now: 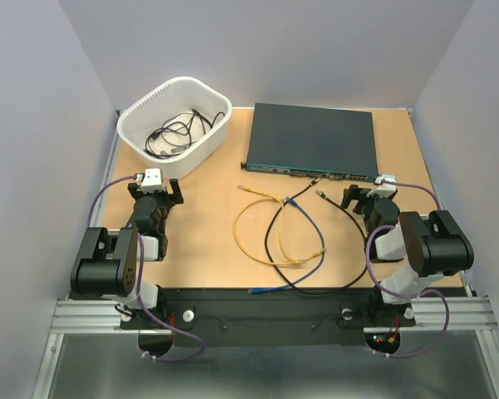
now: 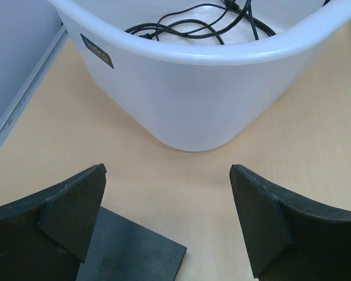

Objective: Insert the plug into the switch port

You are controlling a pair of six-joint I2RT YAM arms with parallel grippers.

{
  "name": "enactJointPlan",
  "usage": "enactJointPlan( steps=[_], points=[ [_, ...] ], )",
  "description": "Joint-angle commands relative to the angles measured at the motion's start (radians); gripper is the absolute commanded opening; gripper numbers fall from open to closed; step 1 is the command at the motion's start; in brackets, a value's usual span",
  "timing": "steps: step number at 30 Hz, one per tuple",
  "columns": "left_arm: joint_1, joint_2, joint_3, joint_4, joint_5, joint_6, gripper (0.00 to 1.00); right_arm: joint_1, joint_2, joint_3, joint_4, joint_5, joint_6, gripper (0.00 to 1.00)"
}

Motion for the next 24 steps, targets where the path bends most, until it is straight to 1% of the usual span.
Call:
enactJointPlan(
  steps=[1, 11, 14, 15, 17, 19, 21, 22, 23, 24],
  points=[
    [-0.005, -0.018, 0.007, 0.246, -0.006, 0.018, 0.99, 0.001, -0.002, 0.016, 0.057, 0.001, -0.015, 1.0],
    [-0.005, -0.02, 0.007, 0.246, -0.004, 0.018, 0.99, 0.001, 0.004, 0.023, 0.049, 0.0, -0.011, 1.0],
    [-0.005, -0.018, 0.007, 0.246, -0.004, 0.02, 0.99, 0.002, -0.009, 0.022, 0.049, 0.024, -0.014, 1.0],
    [-0.005, -0.018, 0.007, 0.246, -0.004, 0.018, 0.99, 0.005, -0.053, 0.026, 0.031, 0.032, -0.011, 1.0],
    [-0.004, -0.02, 0.007, 0.246, -0.004, 0.018, 0.99, 0.017, -0.124, 0.048, -0.105, 0.037, -0.031, 1.0],
    [-0.005, -0.018, 0.007, 0.244, -0.004, 0.018, 0.99, 0.039, -0.231, 0.11, -0.266, 0.037, -0.046, 1.0],
    [-0.004, -0.018, 0.007, 0.246, -0.006, 0.017, 0.99, 0.045, -0.3, 0.129, -0.302, 0.008, 0.024, 1.0],
    [-0.005, -0.018, 0.007, 0.244, -0.004, 0.018, 0.99, 0.047, -0.333, 0.153, -0.32, -0.029, 0.052, 1.0],
    [-0.004, -0.018, 0.007, 0.244, -0.004, 0.018, 0.99, 0.053, -0.406, 0.169, -0.386, -0.119, 0.078, 1.0],
    [-0.005, -0.018, 0.007, 0.246, -0.004, 0.018, 0.99, 0.054, -0.432, 0.189, -0.414, -0.173, 0.146, 1.0]
  ],
)
